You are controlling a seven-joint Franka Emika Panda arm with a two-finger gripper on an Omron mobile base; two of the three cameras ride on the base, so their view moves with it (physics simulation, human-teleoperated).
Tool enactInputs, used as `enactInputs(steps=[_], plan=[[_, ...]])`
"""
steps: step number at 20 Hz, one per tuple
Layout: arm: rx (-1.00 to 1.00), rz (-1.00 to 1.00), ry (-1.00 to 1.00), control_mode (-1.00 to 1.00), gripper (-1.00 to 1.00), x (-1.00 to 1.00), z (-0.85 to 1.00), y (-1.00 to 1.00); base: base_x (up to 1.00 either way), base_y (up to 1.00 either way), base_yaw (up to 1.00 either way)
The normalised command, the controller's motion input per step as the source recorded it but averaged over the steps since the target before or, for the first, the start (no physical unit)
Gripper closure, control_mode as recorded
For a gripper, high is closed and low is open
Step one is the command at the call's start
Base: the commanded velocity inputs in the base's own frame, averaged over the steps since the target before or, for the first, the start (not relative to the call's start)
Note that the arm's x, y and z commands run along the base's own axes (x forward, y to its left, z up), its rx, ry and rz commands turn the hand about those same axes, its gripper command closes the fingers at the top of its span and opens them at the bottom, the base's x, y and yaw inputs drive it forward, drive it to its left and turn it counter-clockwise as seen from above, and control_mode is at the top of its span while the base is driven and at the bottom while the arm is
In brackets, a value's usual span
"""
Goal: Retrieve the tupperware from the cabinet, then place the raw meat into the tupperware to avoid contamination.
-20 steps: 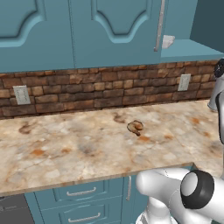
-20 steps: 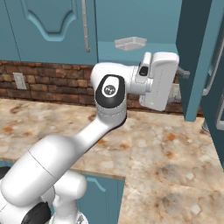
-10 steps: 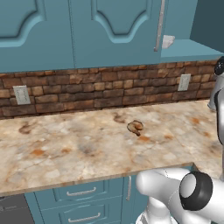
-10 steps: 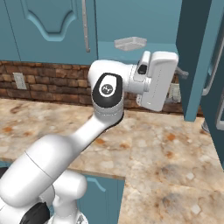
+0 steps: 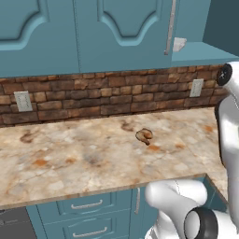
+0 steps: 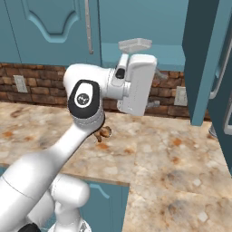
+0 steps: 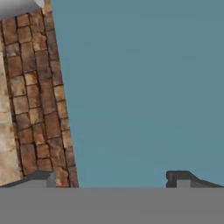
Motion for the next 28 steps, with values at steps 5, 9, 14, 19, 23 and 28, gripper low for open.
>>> enactInputs(steps=[5,9,14,19,23,28], plan=[[0.00,0.05,-0.02,-1.00,-1.00,-0.41,0.00,0.85,0.00,0.00,0.00],[0.00,0.07,-0.06,-1.00,-1.00,-0.35,0.00,1.00,0.00,0.00,0.00],[0.02,0.08,-0.14,-1.00,-1.00,-0.24,0.00,0.98,0.00,0.00,0.00],[0.11,0.05,-0.16,-1.00,-1.00,-0.21,0.00,0.89,0.00,0.00,0.00],[0.17,0.04,-0.16,-1.00,-1.00,-0.17,0.00,0.81,0.00,0.00,0.00],[0.25,0.03,-0.17,-1.00,-1.00,-0.07,-0.02,0.63,0.00,0.00,0.00]])
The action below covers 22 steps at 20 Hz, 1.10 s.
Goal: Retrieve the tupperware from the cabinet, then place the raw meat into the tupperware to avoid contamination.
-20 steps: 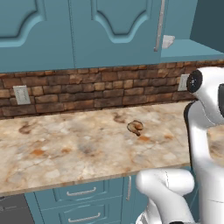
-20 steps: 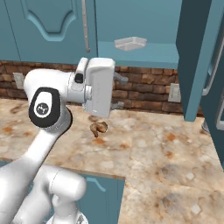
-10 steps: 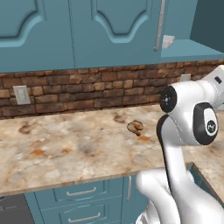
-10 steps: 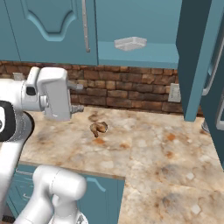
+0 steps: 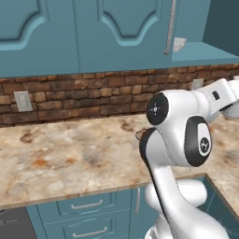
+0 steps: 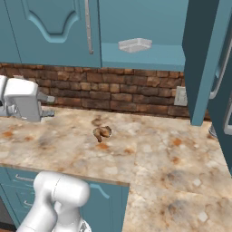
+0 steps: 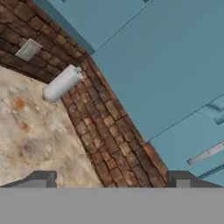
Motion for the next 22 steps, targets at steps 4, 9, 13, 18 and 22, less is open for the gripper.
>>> enactInputs(steps=[4,9,13,18,22], plan=[[0.26,0.10,-0.13,-1.00,-1.00,0.00,-0.06,0.31,0.00,0.00,0.00],[0.20,0.20,-0.13,-1.00,-1.00,-0.08,-0.07,0.02,0.00,0.00,0.00],[0.18,0.32,-0.18,-1.00,-1.00,0.00,-0.11,0.00,0.00,0.00,0.00],[0.17,0.37,-0.22,-1.00,-1.00,0.08,-0.14,0.00,0.00,0.00,0.00],[0.17,0.35,-0.26,-1.00,-1.00,0.19,-0.03,0.00,0.00,0.00,0.00]])
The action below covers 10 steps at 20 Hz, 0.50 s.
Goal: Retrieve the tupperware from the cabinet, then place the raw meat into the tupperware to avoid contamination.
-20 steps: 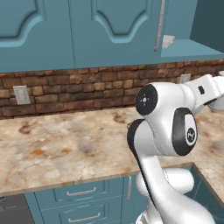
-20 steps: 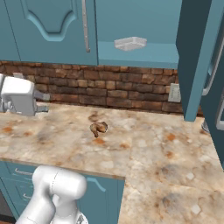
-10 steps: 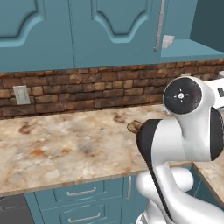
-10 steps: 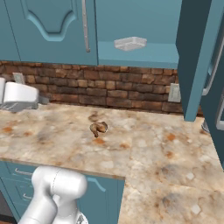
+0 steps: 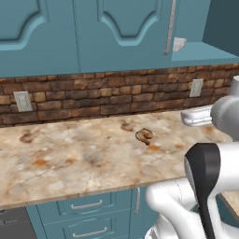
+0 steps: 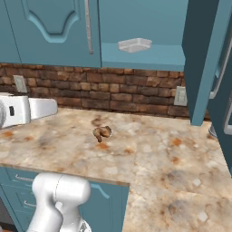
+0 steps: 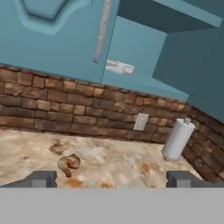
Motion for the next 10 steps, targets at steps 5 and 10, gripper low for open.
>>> enactInputs(steps=[5,10], plan=[[0.17,0.33,-0.27,-1.00,-1.00,0.28,0.00,0.00,0.00,0.00,0.00],[0.16,0.24,-0.36,-1.00,-1.00,0.23,0.11,0.00,0.00,0.00,0.00]])
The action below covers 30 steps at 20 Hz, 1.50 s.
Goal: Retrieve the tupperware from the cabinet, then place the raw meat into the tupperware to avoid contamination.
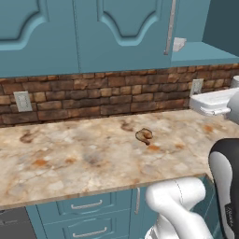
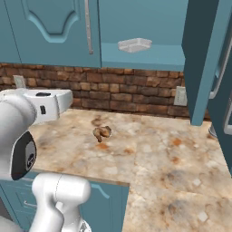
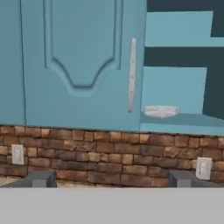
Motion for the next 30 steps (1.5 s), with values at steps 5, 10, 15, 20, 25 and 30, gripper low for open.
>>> enactInputs(steps=[5,10,15,20,25,30], plan=[[0.13,0.15,-0.34,-1.00,-1.00,0.10,0.20,0.00,0.00,0.00,0.00],[0.09,0.06,-0.28,-1.00,-1.00,0.04,0.08,0.11,0.00,0.00,0.00],[0.04,0.00,-0.21,-1.00,-1.00,0.04,0.00,0.19,0.00,0.00,0.00],[-0.01,0.00,-0.05,-1.00,-1.00,0.11,0.00,0.07,0.00,0.00,0.00],[-0.05,-0.07,0.00,-1.00,-1.00,0.18,0.05,0.00,0.00,0.00,0.00],[-0.04,-0.09,0.00,-1.00,-1.00,0.17,0.14,0.00,0.00,0.00,0.00]])
